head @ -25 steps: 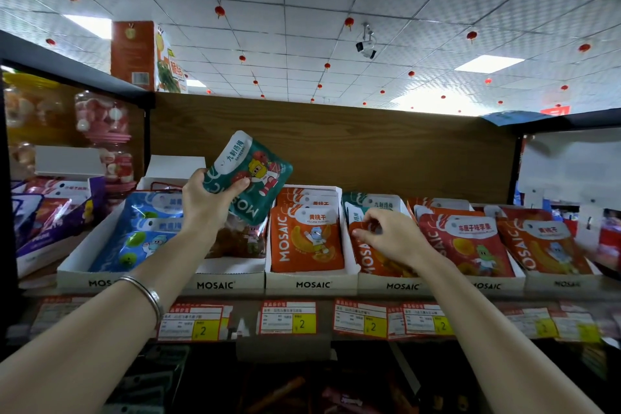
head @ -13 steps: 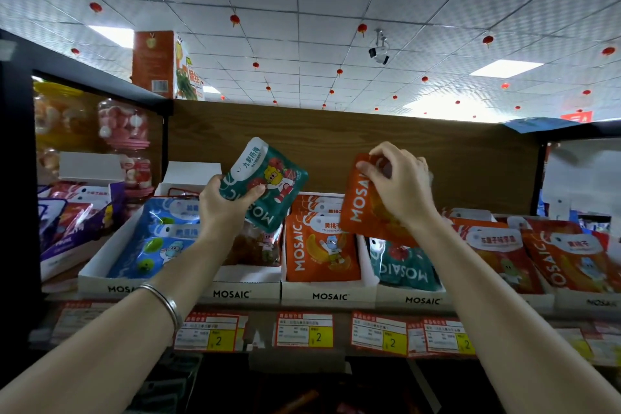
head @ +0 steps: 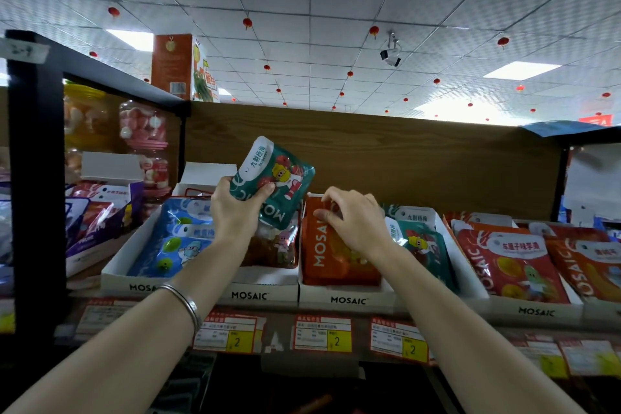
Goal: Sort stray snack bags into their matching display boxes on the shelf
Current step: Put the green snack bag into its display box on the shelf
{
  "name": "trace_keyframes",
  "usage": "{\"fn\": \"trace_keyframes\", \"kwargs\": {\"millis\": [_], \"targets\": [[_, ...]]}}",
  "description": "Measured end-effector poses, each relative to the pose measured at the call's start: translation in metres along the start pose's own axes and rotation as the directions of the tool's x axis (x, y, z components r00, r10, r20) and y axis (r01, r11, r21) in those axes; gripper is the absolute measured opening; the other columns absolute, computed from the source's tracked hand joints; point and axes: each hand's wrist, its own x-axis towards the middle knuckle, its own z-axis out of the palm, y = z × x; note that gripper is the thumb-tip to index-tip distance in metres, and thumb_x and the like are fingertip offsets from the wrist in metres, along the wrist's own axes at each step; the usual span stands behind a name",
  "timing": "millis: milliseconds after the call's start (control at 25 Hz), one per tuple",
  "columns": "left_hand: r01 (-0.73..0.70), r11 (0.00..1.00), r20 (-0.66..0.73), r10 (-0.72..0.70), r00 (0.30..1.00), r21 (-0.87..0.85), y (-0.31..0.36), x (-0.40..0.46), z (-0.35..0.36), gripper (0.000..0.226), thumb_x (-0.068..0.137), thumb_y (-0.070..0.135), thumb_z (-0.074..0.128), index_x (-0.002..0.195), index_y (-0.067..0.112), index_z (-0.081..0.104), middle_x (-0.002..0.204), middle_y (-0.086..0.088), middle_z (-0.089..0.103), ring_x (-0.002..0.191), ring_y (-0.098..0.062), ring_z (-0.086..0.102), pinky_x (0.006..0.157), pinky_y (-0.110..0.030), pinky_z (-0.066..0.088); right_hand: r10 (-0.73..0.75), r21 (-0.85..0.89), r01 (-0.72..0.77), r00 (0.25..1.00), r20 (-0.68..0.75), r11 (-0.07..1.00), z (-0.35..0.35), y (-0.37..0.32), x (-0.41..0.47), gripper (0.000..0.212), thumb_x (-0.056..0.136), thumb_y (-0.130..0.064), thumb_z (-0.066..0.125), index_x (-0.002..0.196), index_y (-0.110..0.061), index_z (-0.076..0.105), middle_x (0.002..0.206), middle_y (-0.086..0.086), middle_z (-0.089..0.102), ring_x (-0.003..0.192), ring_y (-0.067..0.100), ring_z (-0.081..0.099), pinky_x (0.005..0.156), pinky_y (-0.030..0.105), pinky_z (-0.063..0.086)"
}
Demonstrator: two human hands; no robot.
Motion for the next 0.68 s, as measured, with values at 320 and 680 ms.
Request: {"fn": "trace_keyframes", "kwargs": {"millis": [320, 680], "targets": [[-0.008, 1.0, 0.034, 0.008, 0.999, 0.002, -0.003, 0.001, 0.001, 0.04, 0.075, 0.027, 0.08, 0.102, 0.016, 0.052, 0.098, 0.002, 0.06, 0.085, -0.011, 0.058, 0.059, -0.017, 0.043, 0.097, -0.141, -0.028, 0.855, 0.509, 0.99, -0.002, 0.009, -0.002, 0.091, 0.072, -0.058, 0.065, 0.145, -0.025, 0.023, 0.145, 0.005, 0.036, 0.135, 0.025, 0.029, 0.113, 0.05, 0.023], [0.0, 1.0, 0.053, -0.001, 0.999, 0.024, -0.002, 0.0, 0.001, 0.04, 0.075, 0.028, 0.08, 0.099, 0.018, 0.05, 0.096, 0.003, 0.059, 0.082, -0.009, 0.056, 0.058, -0.017, 0.041, 0.1, -0.336, 0.043, 0.912, 0.397, 0.941, 0.01, 0.016, -0.014, 0.104, 0.075, -0.057, 0.063, 0.149, -0.025, -0.005, 0.154, 0.008, 0.019, 0.143, 0.026, 0.011, 0.115, 0.048, -0.009]]}}
